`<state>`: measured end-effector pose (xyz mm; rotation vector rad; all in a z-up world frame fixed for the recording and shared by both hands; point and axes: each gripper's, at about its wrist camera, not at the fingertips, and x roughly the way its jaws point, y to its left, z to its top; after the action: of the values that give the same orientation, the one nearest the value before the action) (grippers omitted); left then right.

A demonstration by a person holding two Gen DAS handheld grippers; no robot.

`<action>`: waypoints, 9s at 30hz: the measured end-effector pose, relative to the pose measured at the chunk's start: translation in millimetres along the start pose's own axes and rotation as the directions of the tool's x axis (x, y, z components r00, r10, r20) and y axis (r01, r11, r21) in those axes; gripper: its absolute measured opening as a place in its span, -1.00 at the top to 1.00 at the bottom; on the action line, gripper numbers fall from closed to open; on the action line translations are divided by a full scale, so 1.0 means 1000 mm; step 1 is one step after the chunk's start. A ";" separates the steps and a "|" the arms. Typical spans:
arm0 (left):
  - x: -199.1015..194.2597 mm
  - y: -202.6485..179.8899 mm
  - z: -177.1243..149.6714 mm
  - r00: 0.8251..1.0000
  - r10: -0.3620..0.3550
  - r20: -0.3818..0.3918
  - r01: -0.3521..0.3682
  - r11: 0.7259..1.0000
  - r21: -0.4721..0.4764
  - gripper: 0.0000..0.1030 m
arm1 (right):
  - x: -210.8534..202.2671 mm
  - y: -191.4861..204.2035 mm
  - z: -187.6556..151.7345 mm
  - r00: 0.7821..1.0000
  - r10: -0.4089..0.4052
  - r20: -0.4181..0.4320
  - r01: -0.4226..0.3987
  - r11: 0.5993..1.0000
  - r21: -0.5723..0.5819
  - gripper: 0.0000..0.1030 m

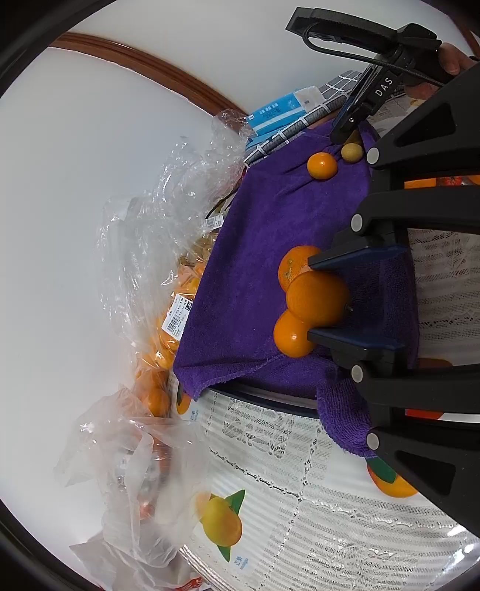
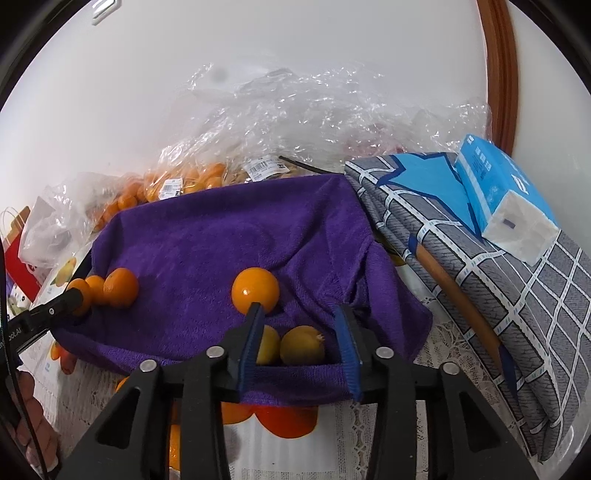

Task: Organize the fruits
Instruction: 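Lower and open both tools, releasing the pear and orange onto the towel, then withdraw both open tools from the towel toward the fruit pile, then grasp an orange with the right tool while the left tool grasps another orange, then carry both held oranges over the purple towel, then lower and open both tools, releasing the oranges onto the towel, then withdraw both open tools back toward the remaining fruit, then grasp an orange with the right tool while the left tool grasps a small red fruit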

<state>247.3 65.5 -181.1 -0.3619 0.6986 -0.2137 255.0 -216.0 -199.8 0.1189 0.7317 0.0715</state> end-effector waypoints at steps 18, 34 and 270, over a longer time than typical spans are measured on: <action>-0.001 -0.006 0.000 1.000 0.003 0.004 -0.003 0.999 0.038 0.08 | -0.046 0.000 -0.017 0.992 -0.036 0.120 0.034 0.999 0.014 0.15; -0.002 -0.006 0.000 1.000 0.015 0.007 -0.016 0.999 0.036 0.03 | -0.061 0.045 -0.059 0.989 0.140 -0.046 -0.144 0.986 -0.080 0.15; 0.000 -0.110 -0.089 0.974 0.045 -0.221 0.014 0.966 0.256 0.53 | -0.119 -0.021 -0.111 1.000 -0.027 0.015 0.027 0.999 -0.018 0.21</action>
<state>180.3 -58.1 -200.6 -0.0837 0.8859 -0.3304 93.0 -240.3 -205.4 0.0918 0.7179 0.0519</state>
